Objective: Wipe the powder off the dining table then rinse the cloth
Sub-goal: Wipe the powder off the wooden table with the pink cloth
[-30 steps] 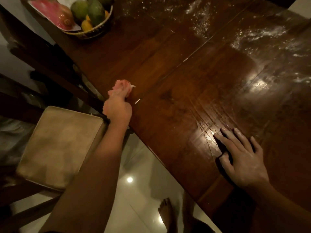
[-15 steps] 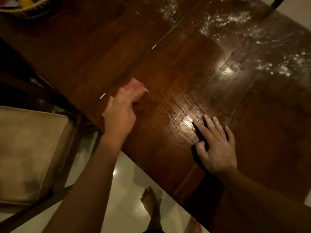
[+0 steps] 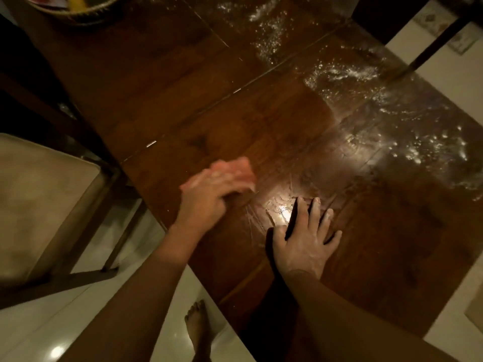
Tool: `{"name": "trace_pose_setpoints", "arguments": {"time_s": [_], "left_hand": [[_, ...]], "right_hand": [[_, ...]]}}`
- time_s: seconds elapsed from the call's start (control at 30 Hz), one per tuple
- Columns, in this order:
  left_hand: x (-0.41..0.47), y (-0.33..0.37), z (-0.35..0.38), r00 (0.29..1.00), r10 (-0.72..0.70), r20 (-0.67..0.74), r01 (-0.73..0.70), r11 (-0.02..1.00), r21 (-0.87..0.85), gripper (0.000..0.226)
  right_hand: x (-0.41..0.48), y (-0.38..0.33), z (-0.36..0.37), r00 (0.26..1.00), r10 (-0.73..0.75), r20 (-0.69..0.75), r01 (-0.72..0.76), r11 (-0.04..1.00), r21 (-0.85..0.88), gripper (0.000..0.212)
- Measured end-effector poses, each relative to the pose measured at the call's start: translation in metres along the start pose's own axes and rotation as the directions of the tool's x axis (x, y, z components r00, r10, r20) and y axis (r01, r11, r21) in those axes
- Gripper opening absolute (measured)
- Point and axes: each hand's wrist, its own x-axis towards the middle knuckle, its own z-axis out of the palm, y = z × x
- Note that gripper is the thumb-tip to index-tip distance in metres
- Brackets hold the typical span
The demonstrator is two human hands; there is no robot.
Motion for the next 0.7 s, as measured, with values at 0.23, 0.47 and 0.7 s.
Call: {"name": "trace_pose_setpoints", "arguments": {"time_s": [0.23, 0.47, 0.7], "left_hand": [[-0.040, 0.065, 0.042, 0.903, -0.346, -0.257, 0.380, 0.920, 0.097, 0.072], [-0.146, 0.137, 0.078, 0.974, -0.223, 0.042, 0.221, 0.974, 0.050, 0.067], [-0.092, 0.091, 0.046, 0.772, -0.584, -0.252, 0.601, 0.799, -0.012, 0.081]], "right_hand": [[0.001, 0.010, -0.008, 0.967, -0.223, 0.123, 0.220, 0.975, 0.040, 0.083], [0.057, 0.147, -0.042, 0.661, -0.715, 0.230, 0.732, 0.681, 0.012, 0.059], [0.058, 0.215, -0.059, 0.691, -0.663, 0.289, 0.706, 0.705, -0.071, 0.060]]}}
